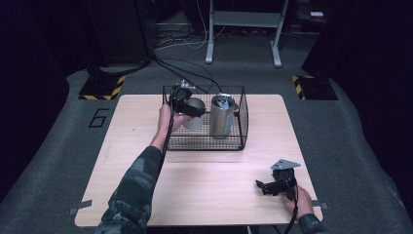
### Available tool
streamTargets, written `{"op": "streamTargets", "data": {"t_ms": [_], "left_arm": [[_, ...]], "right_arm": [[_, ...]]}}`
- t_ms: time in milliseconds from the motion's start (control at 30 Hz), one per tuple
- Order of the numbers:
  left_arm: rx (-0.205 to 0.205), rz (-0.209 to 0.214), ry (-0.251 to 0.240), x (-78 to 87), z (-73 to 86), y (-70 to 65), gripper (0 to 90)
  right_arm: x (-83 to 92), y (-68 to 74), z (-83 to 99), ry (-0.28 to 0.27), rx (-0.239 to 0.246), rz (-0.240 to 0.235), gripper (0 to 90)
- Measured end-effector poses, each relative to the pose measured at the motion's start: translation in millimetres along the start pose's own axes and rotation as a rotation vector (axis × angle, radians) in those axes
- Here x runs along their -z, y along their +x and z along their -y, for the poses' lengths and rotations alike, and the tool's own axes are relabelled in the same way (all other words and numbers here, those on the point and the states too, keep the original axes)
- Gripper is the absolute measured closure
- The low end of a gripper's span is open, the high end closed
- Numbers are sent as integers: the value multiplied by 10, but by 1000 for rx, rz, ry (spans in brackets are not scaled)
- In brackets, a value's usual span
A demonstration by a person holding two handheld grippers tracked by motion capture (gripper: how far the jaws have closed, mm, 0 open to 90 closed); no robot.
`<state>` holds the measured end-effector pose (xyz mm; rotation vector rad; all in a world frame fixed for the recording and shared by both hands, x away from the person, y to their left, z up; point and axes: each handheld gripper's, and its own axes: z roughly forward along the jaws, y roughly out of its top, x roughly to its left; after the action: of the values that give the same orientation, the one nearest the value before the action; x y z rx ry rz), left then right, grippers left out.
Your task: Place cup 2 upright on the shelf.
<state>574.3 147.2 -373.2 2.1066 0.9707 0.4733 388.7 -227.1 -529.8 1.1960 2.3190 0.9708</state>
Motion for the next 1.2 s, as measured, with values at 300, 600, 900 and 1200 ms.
{"op": "streamTargets", "data": {"t_ms": [300, 600, 900, 1200], "left_arm": [[1, 3, 28, -87, 39, 12, 62], [-9, 11, 66, -195, 58, 6, 62], [-6, 17, 92, -299, 82, -9, 62], [27, 17, 116, -384, 143, 26, 61]], "right_arm": [[0, 1, 0, 0, -1, 0, 0], [0, 1, 0, 0, 0, 0, 0], [0, 1, 0, 0, 0, 0, 0], [0, 4, -1, -1, -6, 0, 0]]}}
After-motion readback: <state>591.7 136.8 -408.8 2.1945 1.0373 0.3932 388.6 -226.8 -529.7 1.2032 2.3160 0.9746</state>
